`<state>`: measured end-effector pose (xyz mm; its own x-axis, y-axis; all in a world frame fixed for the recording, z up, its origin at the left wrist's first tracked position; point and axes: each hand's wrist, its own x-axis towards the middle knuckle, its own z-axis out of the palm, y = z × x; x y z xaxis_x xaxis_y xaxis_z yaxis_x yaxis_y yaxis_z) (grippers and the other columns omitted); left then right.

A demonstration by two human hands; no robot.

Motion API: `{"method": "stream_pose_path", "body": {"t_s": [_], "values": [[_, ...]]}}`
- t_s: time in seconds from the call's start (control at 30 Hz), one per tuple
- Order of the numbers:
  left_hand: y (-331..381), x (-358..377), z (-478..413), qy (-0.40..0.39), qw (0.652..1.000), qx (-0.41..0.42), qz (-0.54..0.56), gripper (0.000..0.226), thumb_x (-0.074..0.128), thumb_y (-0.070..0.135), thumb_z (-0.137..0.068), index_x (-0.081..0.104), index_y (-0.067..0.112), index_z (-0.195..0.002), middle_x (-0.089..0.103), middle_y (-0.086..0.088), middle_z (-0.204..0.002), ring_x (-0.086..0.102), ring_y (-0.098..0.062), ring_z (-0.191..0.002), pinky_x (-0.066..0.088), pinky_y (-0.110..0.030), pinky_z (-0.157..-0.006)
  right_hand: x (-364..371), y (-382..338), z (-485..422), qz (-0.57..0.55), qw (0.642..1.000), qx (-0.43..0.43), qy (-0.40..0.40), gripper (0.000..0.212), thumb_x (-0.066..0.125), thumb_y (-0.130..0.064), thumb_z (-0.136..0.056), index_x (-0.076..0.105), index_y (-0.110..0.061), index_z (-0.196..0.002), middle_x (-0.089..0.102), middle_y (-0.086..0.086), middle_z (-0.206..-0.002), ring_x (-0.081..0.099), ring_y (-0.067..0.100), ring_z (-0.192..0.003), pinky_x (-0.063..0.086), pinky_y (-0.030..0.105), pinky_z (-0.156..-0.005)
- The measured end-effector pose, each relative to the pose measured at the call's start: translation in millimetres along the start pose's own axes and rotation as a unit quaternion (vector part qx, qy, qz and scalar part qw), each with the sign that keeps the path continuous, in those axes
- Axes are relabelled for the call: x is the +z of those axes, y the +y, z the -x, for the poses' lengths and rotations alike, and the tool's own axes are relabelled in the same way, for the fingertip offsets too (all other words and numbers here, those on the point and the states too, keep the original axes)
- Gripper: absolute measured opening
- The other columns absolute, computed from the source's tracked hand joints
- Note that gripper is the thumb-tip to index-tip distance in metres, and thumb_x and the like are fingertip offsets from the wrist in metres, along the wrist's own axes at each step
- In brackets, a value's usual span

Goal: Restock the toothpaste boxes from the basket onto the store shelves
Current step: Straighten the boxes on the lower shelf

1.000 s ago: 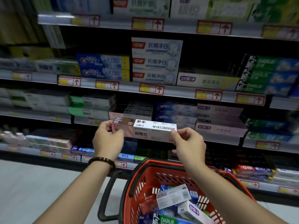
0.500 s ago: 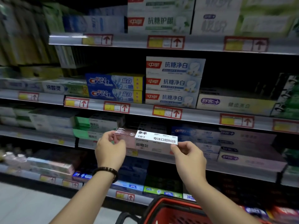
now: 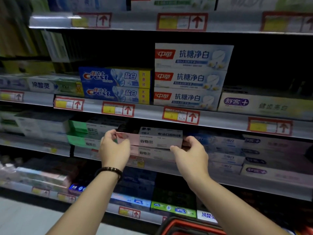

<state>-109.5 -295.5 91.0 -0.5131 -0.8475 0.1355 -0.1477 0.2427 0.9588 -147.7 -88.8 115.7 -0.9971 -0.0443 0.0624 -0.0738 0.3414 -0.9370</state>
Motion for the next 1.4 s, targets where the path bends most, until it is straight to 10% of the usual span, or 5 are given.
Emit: {"method": "stream_pose_path", "body": {"t_s": [0.23, 0.4, 0.8, 1.13, 1.4], "values": [[-8, 10, -14, -0.012, 1.000, -0.004, -0.026, 0.056, 0.066, 0.023, -0.093, 0.051, 0.023, -0.147, 0.053, 0.000, -0.149, 0.053, -0.029, -0.131, 0.047, -0.050, -0.109, 6, 5, -13, 0.022, 0.999, 0.032, -0.022, 0.067, 0.074, -0.030, -0.095, 0.047, -0.015, -0.154, 0.059, 0.004, -0.140, 0.062, 0.029, -0.123, 0.046, 0.037, -0.096], [-7, 16, -15, -0.023, 0.999, 0.000, -0.028, 0.060, 0.064, 0.022, -0.094, 0.047, 0.022, -0.151, 0.050, -0.002, -0.151, 0.052, -0.030, -0.133, 0.046, -0.051, -0.109, 5, 5, -17, 0.032, 0.998, 0.038, -0.038, 0.032, 0.074, -0.028, -0.095, 0.043, -0.027, -0.106, 0.068, 0.004, -0.109, 0.063, 0.024, -0.103, 0.043, 0.034, -0.079], [-7, 22, -14, -0.051, 0.998, -0.023, -0.029, 0.044, 0.065, 0.019, -0.091, 0.055, 0.018, -0.134, 0.052, -0.002, -0.137, 0.054, -0.026, -0.109, 0.047, -0.042, -0.088, 2, 7, -22, 0.067, 0.996, -0.005, -0.053, 0.019, 0.069, -0.018, -0.095, 0.052, -0.025, -0.092, 0.066, -0.007, -0.093, 0.065, 0.020, -0.093, 0.041, 0.023, -0.060], [-3, 32, 12, -0.097, 0.993, -0.068, 0.012, 0.031, 0.068, 0.019, -0.088, 0.047, 0.028, -0.109, 0.063, -0.005, -0.117, 0.065, -0.028, -0.095, 0.060, -0.047, -0.077, -2, 4, -23, 0.339, 0.917, -0.177, -0.114, 0.053, 0.059, -0.031, -0.100, 0.044, -0.031, -0.151, 0.045, 0.004, -0.129, 0.056, 0.028, -0.109, 0.052, 0.040, -0.083], [-14, 45, 7, -0.123, 0.989, -0.060, 0.048, 0.070, 0.062, 0.037, -0.070, 0.041, 0.044, -0.137, 0.065, 0.001, -0.123, 0.070, -0.026, -0.103, 0.063, -0.052, -0.084, 2, 2, -26, 0.473, 0.842, -0.209, -0.155, 0.056, 0.055, -0.029, -0.102, 0.042, -0.027, -0.157, 0.047, 0.008, -0.134, 0.054, 0.032, -0.120, 0.054, 0.043, -0.085]]}}
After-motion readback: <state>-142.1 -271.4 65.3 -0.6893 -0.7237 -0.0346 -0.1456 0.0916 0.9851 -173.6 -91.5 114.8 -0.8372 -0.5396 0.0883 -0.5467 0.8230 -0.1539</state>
